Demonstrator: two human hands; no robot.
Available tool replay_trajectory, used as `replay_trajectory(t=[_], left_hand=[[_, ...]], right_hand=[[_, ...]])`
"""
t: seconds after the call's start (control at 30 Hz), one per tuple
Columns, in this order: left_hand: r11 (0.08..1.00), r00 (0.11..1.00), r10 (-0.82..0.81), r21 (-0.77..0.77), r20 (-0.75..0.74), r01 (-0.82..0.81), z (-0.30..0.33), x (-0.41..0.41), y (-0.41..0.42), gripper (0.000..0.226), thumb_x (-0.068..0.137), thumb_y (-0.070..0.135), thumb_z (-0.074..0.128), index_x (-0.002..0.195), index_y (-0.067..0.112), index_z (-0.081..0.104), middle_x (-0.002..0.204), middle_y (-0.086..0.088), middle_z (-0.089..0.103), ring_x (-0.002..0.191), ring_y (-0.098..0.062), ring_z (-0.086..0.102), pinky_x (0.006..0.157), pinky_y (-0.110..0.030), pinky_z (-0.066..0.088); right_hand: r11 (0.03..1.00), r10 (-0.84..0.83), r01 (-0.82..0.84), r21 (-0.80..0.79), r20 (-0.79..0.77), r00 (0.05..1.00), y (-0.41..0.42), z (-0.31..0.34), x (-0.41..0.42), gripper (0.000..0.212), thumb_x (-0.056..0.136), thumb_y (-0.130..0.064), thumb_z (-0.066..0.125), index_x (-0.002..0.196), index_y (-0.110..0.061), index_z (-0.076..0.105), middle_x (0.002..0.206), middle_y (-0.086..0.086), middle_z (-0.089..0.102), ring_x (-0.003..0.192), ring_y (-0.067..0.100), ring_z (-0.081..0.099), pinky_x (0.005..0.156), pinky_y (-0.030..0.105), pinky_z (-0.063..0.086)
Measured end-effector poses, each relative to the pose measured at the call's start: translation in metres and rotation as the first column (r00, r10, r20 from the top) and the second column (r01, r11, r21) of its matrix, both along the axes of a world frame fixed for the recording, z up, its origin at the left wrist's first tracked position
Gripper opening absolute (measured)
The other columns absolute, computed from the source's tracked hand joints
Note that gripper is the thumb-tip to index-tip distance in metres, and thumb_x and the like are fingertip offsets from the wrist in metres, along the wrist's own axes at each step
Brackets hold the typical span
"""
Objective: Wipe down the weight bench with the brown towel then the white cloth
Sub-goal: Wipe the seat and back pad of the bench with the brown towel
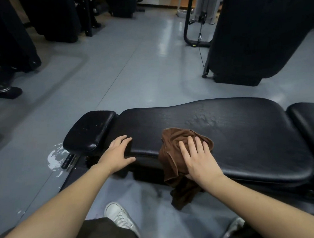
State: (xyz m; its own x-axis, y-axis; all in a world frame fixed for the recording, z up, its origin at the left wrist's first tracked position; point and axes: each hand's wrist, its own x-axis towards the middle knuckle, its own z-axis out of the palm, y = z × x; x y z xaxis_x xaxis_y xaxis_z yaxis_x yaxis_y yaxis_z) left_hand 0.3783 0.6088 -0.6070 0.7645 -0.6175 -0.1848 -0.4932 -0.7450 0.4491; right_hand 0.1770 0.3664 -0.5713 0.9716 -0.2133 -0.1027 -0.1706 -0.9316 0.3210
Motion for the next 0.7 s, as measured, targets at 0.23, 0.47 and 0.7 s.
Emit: replay_trajectory(t=[0.23,0.47,0.7], left_hand=[[0.998,0.996,0.007,-0.064,0.094,-0.001,-0.003,0.002,0.006,0.076,0.088,0.042,0.072,0.152,0.04,0.031,0.159,0.022,0.023,0.146,-0.009,0.025,0.111,-0.034,0.04],[0.994,0.991,-0.016,-0.105,0.134,0.03,-0.009,0.012,0.014,0.075,0.084,0.041,0.076,0.149,0.039,0.038,0.154,0.023,0.029,0.141,-0.006,0.031,0.107,-0.032,0.043],[0.99,0.99,0.03,-0.143,0.136,-0.011,-0.017,0.02,0.025,0.075,0.081,0.044,0.078,0.146,0.035,0.041,0.151,0.017,0.031,0.138,-0.011,0.033,0.112,-0.037,0.038]], right_hand=[[0.998,-0.011,0.009,-0.058,-0.031,0.999,-0.015,0.005,-0.02,0.119,0.063,-0.066,0.081,0.153,-0.004,0.037,0.149,0.037,0.037,0.135,0.057,0.038,0.107,0.064,0.037],[0.997,-0.011,0.006,-0.075,-0.068,0.998,0.002,0.003,0.008,0.119,0.064,-0.062,0.082,0.154,-0.002,0.032,0.151,0.039,0.032,0.137,0.062,0.032,0.109,0.067,0.032],[0.998,0.035,-0.039,-0.049,-0.065,0.997,0.035,-0.01,0.066,0.113,0.083,-0.065,0.064,0.159,-0.003,0.007,0.158,0.039,0.012,0.143,0.062,0.016,0.114,0.066,0.023]])
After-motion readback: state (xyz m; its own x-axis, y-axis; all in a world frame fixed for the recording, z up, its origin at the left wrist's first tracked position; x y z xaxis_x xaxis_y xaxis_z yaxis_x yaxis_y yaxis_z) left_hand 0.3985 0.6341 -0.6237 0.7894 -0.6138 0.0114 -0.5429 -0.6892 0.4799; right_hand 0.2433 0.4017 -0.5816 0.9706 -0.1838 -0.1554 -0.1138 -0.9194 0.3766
